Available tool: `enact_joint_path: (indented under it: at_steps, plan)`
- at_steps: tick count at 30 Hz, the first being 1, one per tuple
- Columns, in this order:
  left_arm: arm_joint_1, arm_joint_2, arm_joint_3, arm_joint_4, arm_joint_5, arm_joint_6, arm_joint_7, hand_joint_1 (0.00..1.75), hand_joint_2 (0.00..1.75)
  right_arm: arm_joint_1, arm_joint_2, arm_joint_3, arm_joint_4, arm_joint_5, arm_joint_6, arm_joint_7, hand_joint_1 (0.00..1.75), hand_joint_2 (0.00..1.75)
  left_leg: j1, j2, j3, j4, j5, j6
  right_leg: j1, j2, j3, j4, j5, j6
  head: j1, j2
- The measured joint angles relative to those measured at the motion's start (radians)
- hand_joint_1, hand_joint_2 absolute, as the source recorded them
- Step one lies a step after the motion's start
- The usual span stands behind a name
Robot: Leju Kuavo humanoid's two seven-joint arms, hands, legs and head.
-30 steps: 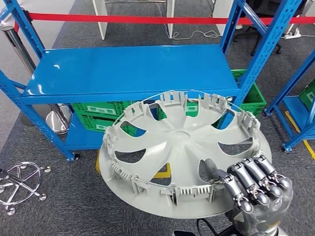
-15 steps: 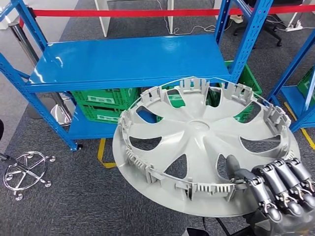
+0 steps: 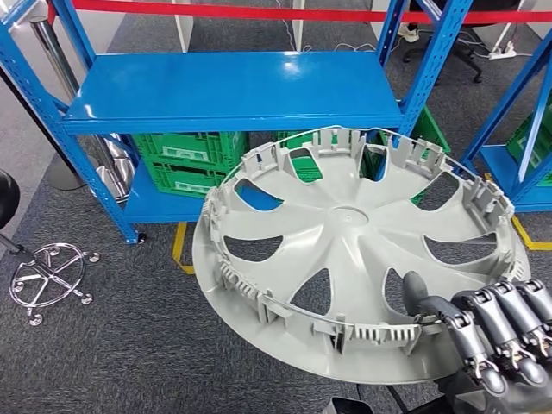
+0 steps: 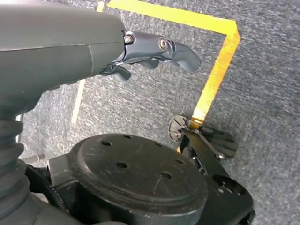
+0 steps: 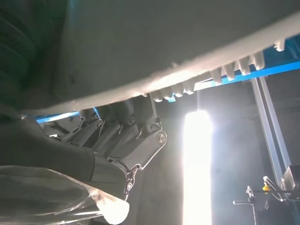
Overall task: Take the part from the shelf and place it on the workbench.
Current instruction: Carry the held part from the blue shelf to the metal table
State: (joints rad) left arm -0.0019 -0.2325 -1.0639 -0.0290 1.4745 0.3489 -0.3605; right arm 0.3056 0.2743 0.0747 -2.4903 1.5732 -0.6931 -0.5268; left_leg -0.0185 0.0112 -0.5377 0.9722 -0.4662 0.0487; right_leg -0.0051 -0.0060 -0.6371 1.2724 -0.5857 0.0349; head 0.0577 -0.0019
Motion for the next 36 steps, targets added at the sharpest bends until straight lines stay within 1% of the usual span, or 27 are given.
enact_joint_path:
  at_steps: [1, 2, 4, 5, 6, 8, 9, 10, 12, 13, 14, 15, 17, 18, 19, 21, 23, 24, 25, 27, 28, 29, 30, 31, 33, 35, 36]
  plan:
    - [0.0, 0.0, 0.0, 0.0, 0.0, 0.0, -0.006, 0.0, 1.75, -0.003, 0.0, -0.001, 0.0, 0.0, 0.0, 0.0, 1.75, 1.75, -0.001, 0.0, -0.015, 0.004, 0.009, -0.001, 0.001, 0.0, 0.04, -0.038, 0.033, -0.004, 0.0, 0.0]
    - [0.0, 0.0, 0.0, 0.0, 0.0, -0.002, -0.012, 0.0, 1.75, -0.005, 0.0, -0.001, 0.0, 0.0, 0.0, 0.0, 1.75, 1.75, -0.003, 0.0, -0.027, 0.01, 0.017, -0.002, 0.003, 0.0, 0.094, -0.103, 0.051, -0.01, 0.0, 0.0]
    - [0.001, -0.001, 0.0, 0.0, 0.0, -0.011, -0.019, 0.0, 1.75, -0.008, 0.001, -0.003, -0.002, 0.0, 0.0, 0.0, 1.75, 1.75, -0.007, -0.001, -0.042, 0.019, 0.033, -0.008, 0.007, 0.001, 0.199, -0.25, 0.04, -0.017, 0.0, 0.0]
    - [0.001, -0.001, 0.0, 0.0, 0.0, -0.015, -0.02, 0.0, 1.75, -0.008, 0.002, -0.004, -0.003, 0.0, 0.0, 0.0, 1.75, 1.75, -0.008, -0.001, -0.047, 0.021, 0.043, -0.011, 0.009, 0.001, 0.226, -0.297, 0.027, -0.019, 0.0, 0.0]
    - [0.001, -0.001, 0.0, 0.0, 0.0, -0.018, -0.021, 0.0, 1.75, -0.009, 0.002, -0.004, -0.003, 0.0, 0.0, 0.0, 1.75, 1.75, -0.01, -0.001, -0.053, 0.022, 0.053, -0.016, 0.009, 0.001, 0.233, -0.321, 0.022, -0.02, 0.0, 0.0]
    - [0.002, 0.0, 0.0, 0.0, 0.0, -0.019, -0.023, 0.0, 1.75, -0.01, 0.003, -0.006, -0.004, 0.0, 0.0, 0.001, 1.75, 1.75, -0.011, -0.004, -0.066, 0.03, 0.047, -0.025, 0.002, -0.002, 0.213, -0.327, 0.033, -0.026, 0.0, 0.0]
    - [0.002, 0.0, 0.0, 0.0, 0.001, -0.019, -0.023, 0.0, 1.75, -0.01, 0.004, -0.007, -0.004, 0.0, 0.0, 0.001, 1.75, 1.75, -0.011, -0.006, -0.073, 0.052, 0.018, -0.033, -0.002, -0.005, 0.201, -0.329, 0.041, -0.032, -0.002, 0.0]
    - [0.001, 0.001, 0.0, -0.001, 0.001, -0.02, -0.024, 0.0, 1.75, -0.011, 0.004, -0.009, -0.004, 0.0, 0.0, 0.002, 1.75, 1.75, -0.009, -0.008, -0.08, 0.091, -0.028, -0.04, -0.006, -0.008, 0.189, -0.328, 0.051, -0.038, -0.005, 0.0]
    - [0.001, 0.0, 0.0, -0.001, 0.001, -0.021, -0.025, 0.0, 1.75, -0.011, 0.005, -0.012, -0.004, 0.001, 0.0, 0.002, 1.75, 1.75, -0.004, -0.009, -0.086, 0.213, -0.13, -0.053, -0.006, -0.012, 0.164, -0.322, 0.067, -0.044, -0.008, 0.0]
    - [0.001, 0.001, 0.0, -0.001, 0.001, -0.021, -0.026, 0.0, 1.75, -0.011, 0.005, -0.012, -0.004, 0.001, 0.0, 0.002, 1.75, 1.75, -0.003, -0.009, -0.084, 0.269, -0.156, -0.057, -0.006, -0.014, 0.152, -0.316, 0.075, -0.043, -0.008, 0.0]
    - [0.001, 0.001, 0.0, -0.001, 0.001, -0.022, -0.026, 0.0, 1.75, -0.011, 0.005, -0.013, -0.004, 0.001, 0.0, 0.002, 1.75, 1.75, -0.001, -0.009, -0.074, 0.306, -0.156, -0.061, -0.006, -0.015, 0.138, -0.309, 0.082, -0.042, -0.008, 0.0]
    - [0.001, 0.001, 0.0, -0.001, 0.001, -0.021, -0.025, 0.0, 1.75, -0.012, 0.006, -0.013, -0.004, 0.001, 0.0, 0.002, 1.75, 1.75, 0.002, -0.008, -0.054, 0.312, -0.132, -0.064, -0.006, -0.015, 0.121, -0.299, 0.09, -0.041, -0.008, 0.0]
    - [0.001, 0.0, 0.0, -0.001, 0.0, -0.021, -0.022, 0.0, 1.75, -0.012, 0.006, -0.013, -0.004, 0.0, 0.0, 0.002, 1.75, 1.75, 0.011, -0.009, 0.016, 0.23, -0.067, -0.07, -0.006, -0.015, 0.086, -0.279, 0.103, -0.034, -0.008, 0.0]
    - [0.002, 0.0, 0.0, -0.001, 0.0, -0.021, -0.019, 0.0, 1.75, -0.013, 0.006, -0.014, -0.005, 0.0, 0.0, 0.002, 1.75, 1.75, 0.013, -0.011, 0.055, 0.165, -0.056, -0.071, -0.005, -0.014, 0.07, -0.268, 0.109, -0.03, -0.008, 0.0]
    - [0.003, 0.0, 0.0, -0.001, 0.0, -0.021, -0.017, 0.0, 1.75, -0.014, 0.006, -0.014, -0.005, 0.001, 0.0, 0.002, 1.75, 1.75, 0.014, -0.012, 0.084, 0.107, -0.062, -0.068, -0.003, -0.014, 0.057, -0.26, 0.117, -0.025, -0.008, 0.0]
    - [0.007, 0.0, 0.0, -0.001, 0.0, -0.022, -0.015, 0.0, 1.75, -0.015, 0.008, -0.014, -0.005, 0.001, 0.0, 0.001, 1.75, 1.75, 0.01, -0.014, 0.102, 0.048, -0.08, -0.056, -0.001, -0.015, 0.034, -0.253, 0.141, -0.015, -0.007, 0.0]
    - [0.01, -0.001, 0.0, -0.001, 0.0, -0.025, -0.015, 0.0, 1.75, -0.017, 0.009, -0.014, -0.005, 0.001, 0.0, -0.001, 1.75, 1.75, 0.012, -0.014, 0.088, 0.034, -0.075, -0.045, -0.001, -0.012, 0.012, -0.251, 0.151, -0.003, -0.007, 0.0]
    - [0.011, -0.001, 0.0, -0.001, 0.0, -0.027, -0.015, 0.0, 1.75, -0.018, 0.01, -0.014, -0.006, 0.0, 0.0, -0.002, 1.75, 1.75, 0.014, -0.014, 0.081, 0.027, -0.073, -0.038, -0.002, -0.008, -0.003, -0.238, 0.133, 0.003, -0.005, 0.0]
    - [0.011, -0.001, 0.0, -0.001, 0.0, -0.029, -0.016, 0.0, 1.75, -0.019, 0.01, -0.015, -0.006, 0.0, 0.0, -0.004, 1.75, 1.75, 0.016, -0.013, 0.072, 0.021, -0.072, -0.031, -0.002, -0.005, -0.021, -0.205, 0.098, 0.007, -0.004, 0.0]
    - [0.011, -0.001, 0.0, -0.001, 0.001, -0.032, -0.021, 0.0, 1.75, -0.019, 0.011, -0.015, -0.005, 0.0, 0.0, -0.006, 1.75, 1.75, 0.01, -0.012, 0.051, 0.024, -0.07, -0.016, -0.002, -0.001, -0.059, -0.085, 0.013, 0.009, -0.002, 0.0]
    - [0.012, -0.001, 0.0, -0.001, 0.001, -0.033, -0.023, 0.0, 1.75, -0.019, 0.011, -0.016, -0.005, 0.0, 0.0, -0.008, 1.75, 1.75, 0.006, -0.011, 0.041, 0.03, -0.066, -0.011, -0.001, 0.0, -0.072, -0.021, -0.009, 0.007, -0.003, 0.0]
    - [0.012, -0.001, 0.0, -0.001, 0.001, -0.033, -0.025, 0.0, 1.75, -0.019, 0.011, -0.016, -0.005, 0.0, 0.0, -0.01, 1.75, 1.75, 0.001, -0.009, 0.032, 0.036, -0.063, -0.007, 0.001, 0.0, -0.074, 0.021, -0.01, 0.004, -0.003, 0.0]
    - [0.012, -0.001, 0.0, -0.001, 0.001, -0.033, -0.026, 0.0, 1.75, -0.019, 0.011, -0.016, -0.005, 0.0, 0.0, -0.011, 1.75, 1.75, -0.004, -0.008, 0.024, 0.041, -0.06, -0.004, 0.005, 0.001, -0.062, 0.03, 0.008, -0.002, -0.003, 0.0]
    - [0.012, -0.001, 0.0, -0.001, 0.002, -0.033, -0.027, 0.0, 1.75, -0.02, 0.011, -0.016, -0.005, 0.0, 0.0, -0.012, 1.75, 1.75, -0.009, -0.008, 0.018, 0.046, -0.058, -0.001, 0.01, 0.002, -0.033, 0.002, 0.037, -0.012, -0.003, 0.0]
    - [0.012, -0.002, 0.0, -0.001, 0.002, -0.034, -0.029, 0.0, 1.75, -0.021, 0.011, -0.017, -0.005, 0.0, 0.0, -0.015, 1.75, 1.75, -0.017, -0.008, 0.009, 0.051, -0.054, 0.002, 0.023, 0.003, 0.053, -0.118, 0.068, -0.045, -0.005, 0.0]
    - [0.012, -0.002, 0.0, -0.001, 0.003, -0.035, -0.035, 0.0, 1.75, -0.022, 0.014, -0.018, -0.007, 0.0, 0.0, -0.019, 1.75, 1.75, -0.016, -0.007, 0.003, 0.052, -0.046, -0.003, 0.032, 0.002, 0.114, -0.212, 0.065, -0.066, -0.008, 0.0]
    - [0.012, -0.002, 0.001, -0.001, 0.003, -0.036, -0.04, 0.0, 1.75, -0.021, 0.015, -0.018, -0.008, 0.0, 0.0, -0.021, 1.75, 1.75, -0.014, -0.005, 0.0, 0.051, -0.04, -0.008, 0.033, 0.002, 0.125, -0.231, 0.063, -0.068, -0.008, 0.0]
